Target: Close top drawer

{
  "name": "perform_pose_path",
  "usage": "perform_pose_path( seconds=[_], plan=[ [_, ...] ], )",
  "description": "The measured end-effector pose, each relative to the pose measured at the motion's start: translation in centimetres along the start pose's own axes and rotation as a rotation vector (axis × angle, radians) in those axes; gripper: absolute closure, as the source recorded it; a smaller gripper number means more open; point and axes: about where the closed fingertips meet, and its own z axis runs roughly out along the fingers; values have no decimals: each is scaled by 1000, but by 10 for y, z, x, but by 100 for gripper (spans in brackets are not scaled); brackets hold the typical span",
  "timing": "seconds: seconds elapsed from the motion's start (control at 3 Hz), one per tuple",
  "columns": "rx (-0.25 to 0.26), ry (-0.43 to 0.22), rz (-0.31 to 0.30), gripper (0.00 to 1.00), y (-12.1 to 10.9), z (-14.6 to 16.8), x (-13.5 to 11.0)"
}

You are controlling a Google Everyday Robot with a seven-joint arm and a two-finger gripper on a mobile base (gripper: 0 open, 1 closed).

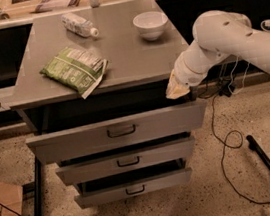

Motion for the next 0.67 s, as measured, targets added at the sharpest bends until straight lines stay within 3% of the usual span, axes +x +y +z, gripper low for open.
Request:
perform_pose_path(
  seconds=[0.33,0.67],
  plan=[
    [0,0,0,13,6,-2,0],
    [0,0,0,0,6,-2,0]
  ],
)
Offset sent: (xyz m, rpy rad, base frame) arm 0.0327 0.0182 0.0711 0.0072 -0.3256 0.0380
